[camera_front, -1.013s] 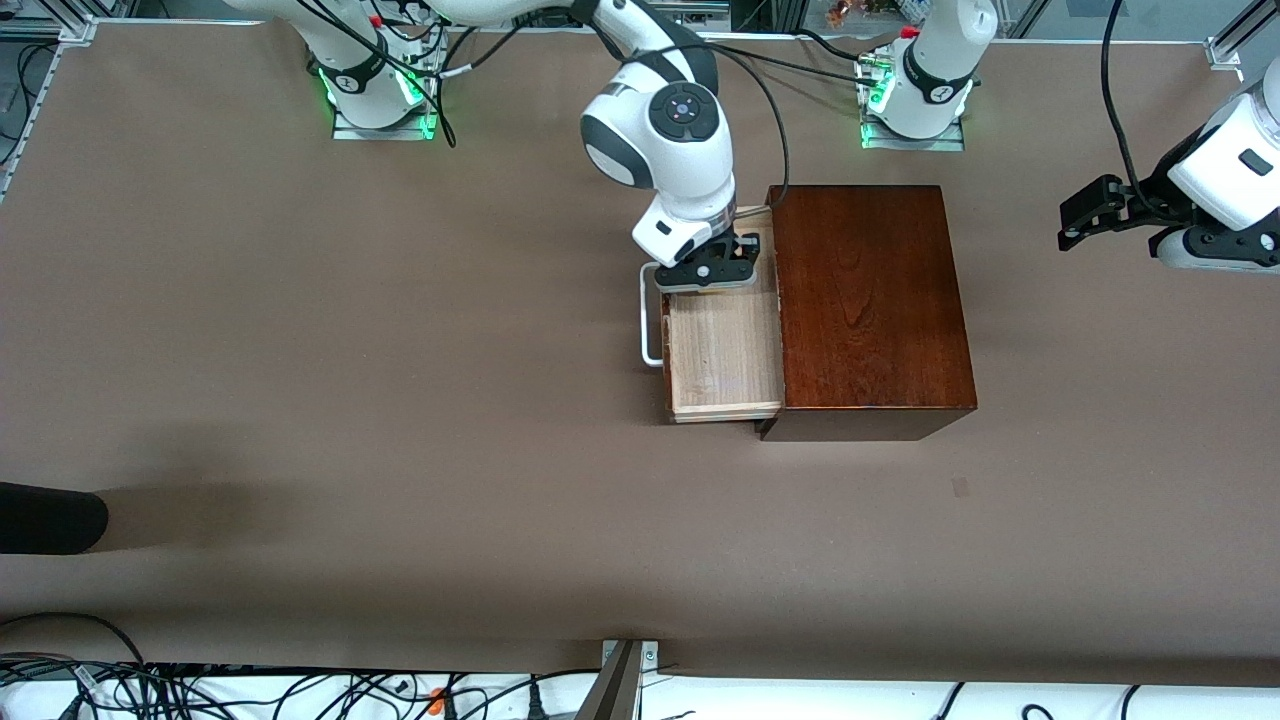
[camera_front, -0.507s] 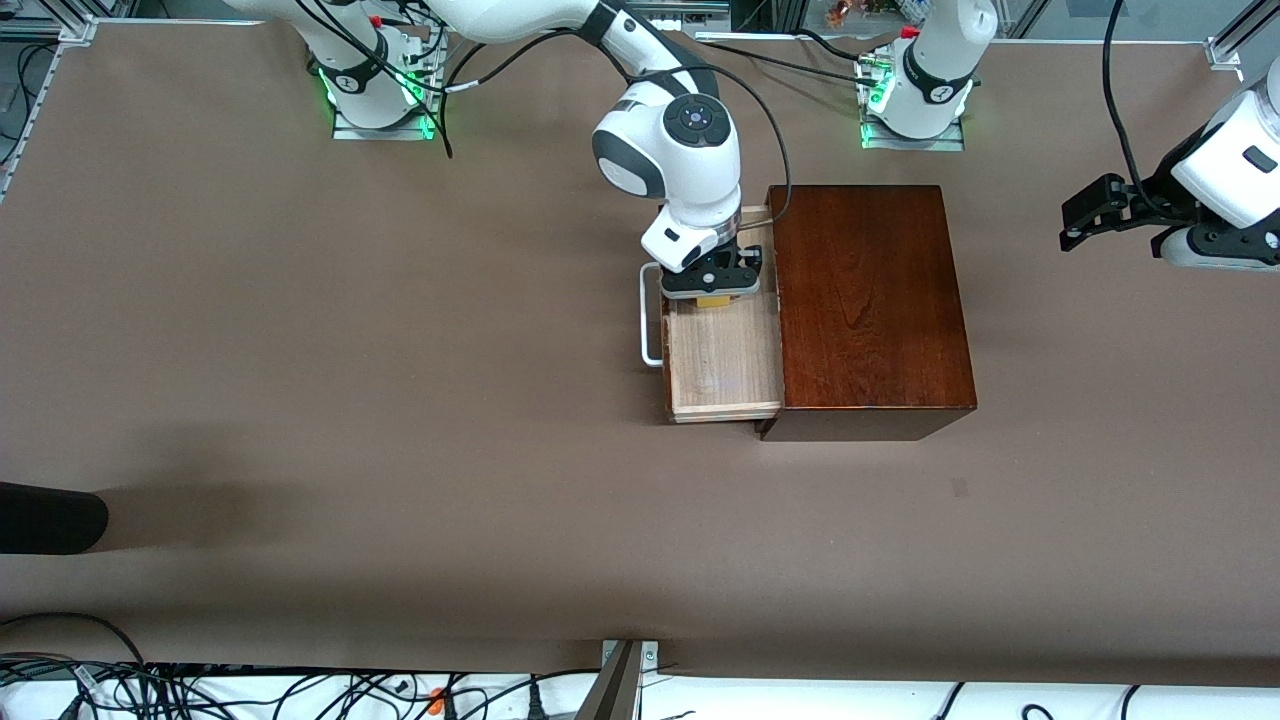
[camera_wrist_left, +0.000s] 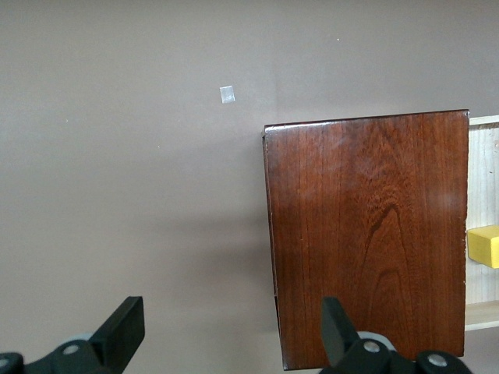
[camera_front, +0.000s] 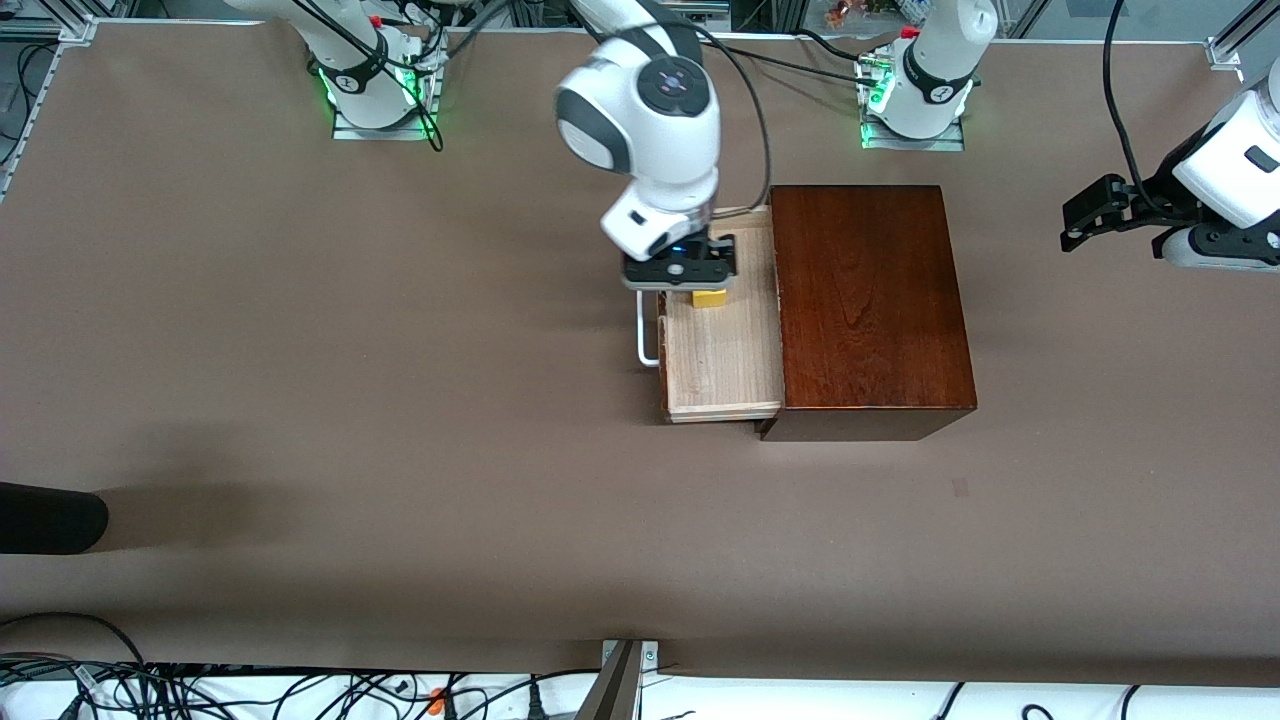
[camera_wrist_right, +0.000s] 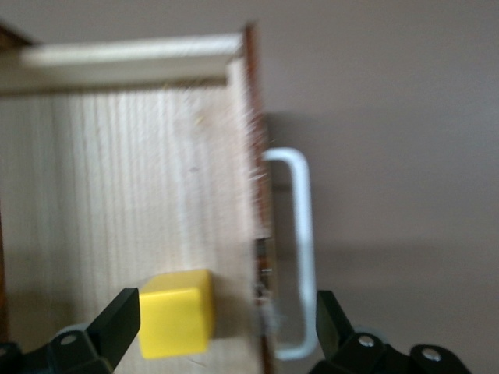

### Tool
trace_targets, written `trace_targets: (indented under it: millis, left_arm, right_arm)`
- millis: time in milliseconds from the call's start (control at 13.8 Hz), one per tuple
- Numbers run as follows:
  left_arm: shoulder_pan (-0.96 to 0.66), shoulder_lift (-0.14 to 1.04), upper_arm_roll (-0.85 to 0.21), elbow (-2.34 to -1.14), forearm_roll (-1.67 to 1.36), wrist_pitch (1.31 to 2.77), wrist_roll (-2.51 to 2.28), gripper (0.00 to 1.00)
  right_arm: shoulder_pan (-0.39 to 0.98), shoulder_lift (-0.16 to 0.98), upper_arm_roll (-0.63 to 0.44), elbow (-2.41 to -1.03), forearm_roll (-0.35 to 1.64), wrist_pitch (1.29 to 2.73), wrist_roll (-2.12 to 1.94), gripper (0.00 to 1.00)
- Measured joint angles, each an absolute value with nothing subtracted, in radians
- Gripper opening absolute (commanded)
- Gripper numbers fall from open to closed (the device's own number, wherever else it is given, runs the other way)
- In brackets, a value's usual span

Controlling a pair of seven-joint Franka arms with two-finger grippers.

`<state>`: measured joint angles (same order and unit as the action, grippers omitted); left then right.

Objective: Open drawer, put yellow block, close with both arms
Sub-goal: 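Lower the cube into the drawer and open the right gripper, then withdraw the right gripper while the left gripper moves to the drawer front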

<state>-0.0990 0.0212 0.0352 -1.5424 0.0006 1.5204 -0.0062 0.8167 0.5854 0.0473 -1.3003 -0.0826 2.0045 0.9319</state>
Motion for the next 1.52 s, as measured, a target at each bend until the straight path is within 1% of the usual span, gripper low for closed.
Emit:
trace_targets:
  millis: [289,579,724,868,941,1086,1230,1375,1447,1520]
  left_arm:
    - [-0.1,0.024,0.034,-1.542,-0.004,1.521,-0.006,1.0]
    - [-0.117,0.038,0.026,-1.542,-0.051,1.522,-0.003,1.0]
    - [-0.141,0.059,0.014,-1.543,-0.089,1.527,-0.003,1.0]
    - [-0.173,0.089,-0.008,-1.542,-0.105,1.532,-0.003,1.0]
    - [-0.216,0.117,-0.038,-1.535,-0.11,1.541,-0.002,1.0]
    - [-0.283,0.153,-0.071,-1.499,-0.115,1.548,0.006,1.0]
    - [-0.413,0.212,-0.104,-1.44,-0.116,1.564,0.009,1.0]
    - [-0.553,0.292,-0.117,-1.384,-0.115,1.612,0.08,1.0]
    - [-0.614,0.339,-0.121,-1.359,-0.115,1.648,0.146,1.0]
    - [-0.669,0.384,-0.122,-1.338,-0.115,1.687,0.201,1.0]
  right_arm:
    - [0.703,0.488,0.042,-1.301,-0.025,1.869,0.803,1.0]
    - [0.6,0.459,-0.001,-1.302,-0.022,1.79,0.689,1.0]
    - [0.572,0.458,-0.071,-1.302,-0.021,1.751,0.599,1.0]
    - [0.564,0.446,-0.175,-1.302,-0.01,1.692,0.459,1.0]
    - [0.561,0.433,-0.279,-1.302,0.015,1.653,0.345,1.0]
    - [0.549,0.423,-0.376,-1.304,0.073,1.638,0.227,1.0]
    - [0.515,0.414,-0.471,-1.304,0.13,1.61,0.072,1.0]
    - [0.46,0.391,-0.502,-1.306,0.144,1.561,-0.025,1.0]
    - [0.424,0.377,-0.493,-1.307,0.145,1.53,-0.049,1.0]
    - [0.379,0.362,-0.46,-1.309,0.145,1.503,-0.059,1.0]
